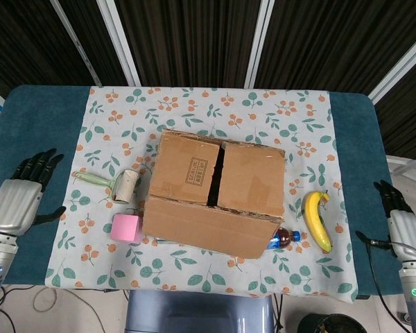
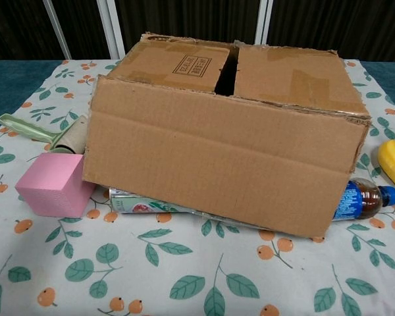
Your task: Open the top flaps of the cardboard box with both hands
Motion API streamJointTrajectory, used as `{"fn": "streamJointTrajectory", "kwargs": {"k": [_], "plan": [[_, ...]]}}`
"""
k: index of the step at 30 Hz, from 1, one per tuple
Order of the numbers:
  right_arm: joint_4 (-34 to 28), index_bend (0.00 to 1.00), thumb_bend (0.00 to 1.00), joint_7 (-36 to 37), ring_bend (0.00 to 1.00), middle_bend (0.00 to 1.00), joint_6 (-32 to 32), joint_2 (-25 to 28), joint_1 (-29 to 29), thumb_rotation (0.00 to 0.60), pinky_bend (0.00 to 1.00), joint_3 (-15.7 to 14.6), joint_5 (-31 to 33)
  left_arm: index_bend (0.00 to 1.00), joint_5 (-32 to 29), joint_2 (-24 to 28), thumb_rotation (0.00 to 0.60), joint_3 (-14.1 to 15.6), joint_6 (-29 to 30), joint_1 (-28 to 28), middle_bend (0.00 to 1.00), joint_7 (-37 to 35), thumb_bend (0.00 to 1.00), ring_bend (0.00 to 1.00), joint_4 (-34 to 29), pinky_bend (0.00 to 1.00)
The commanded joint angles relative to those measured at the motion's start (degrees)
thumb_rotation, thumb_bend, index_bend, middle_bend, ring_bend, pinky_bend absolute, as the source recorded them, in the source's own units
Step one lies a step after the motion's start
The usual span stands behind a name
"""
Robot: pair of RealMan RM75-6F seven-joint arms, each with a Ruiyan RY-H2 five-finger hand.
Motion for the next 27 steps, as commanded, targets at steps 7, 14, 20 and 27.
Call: {"fn": "streamJointTrajectory", "kwargs": {"k": [7, 14, 20, 27], "plan": [[-5.35, 0.00, 0.40, -6.07, 0.00, 0.00, -13.27, 10.64, 15.60, 0.600, 0.21, 8.70, -3.61, 0.00, 4.75, -3.79, 0.600, 4.00, 6.62, 2.96, 0.00, -1.79, 0.15, 0.01, 4.63, 0.11], [-6.48, 0.08, 0.58, -9.65, 0.08, 0.12, -20.59, 10.88, 23.59, 0.600, 0.21, 10.72, -3.72, 0.00, 5.12, -2.66, 0.600, 4.21, 7.58, 2.92, 0.00, -4.09, 0.16, 0.01, 4.00, 0.11], [-6.27, 0.20, 0.90, -12.94, 0.15, 0.20, -27.35, 8.40, 30.48, 0.600, 0.23, 10.91, -3.16, 0.00, 4.78, -1.75, 0.600, 4.36, 7.85, 2.80, 0.00, -5.58, 0.16, 0.01, 3.95, 0.11], [-4.11, 0.30, 1.00, -16.98, 0.17, 0.24, -34.35, 3.22, 37.82, 0.600, 0.23, 10.03, 0.07, 0.00, 4.09, -0.88, 0.600, 4.25, 7.96, 2.51, 0.00, -7.72, 0.16, 0.01, 3.80, 0.11]]}}
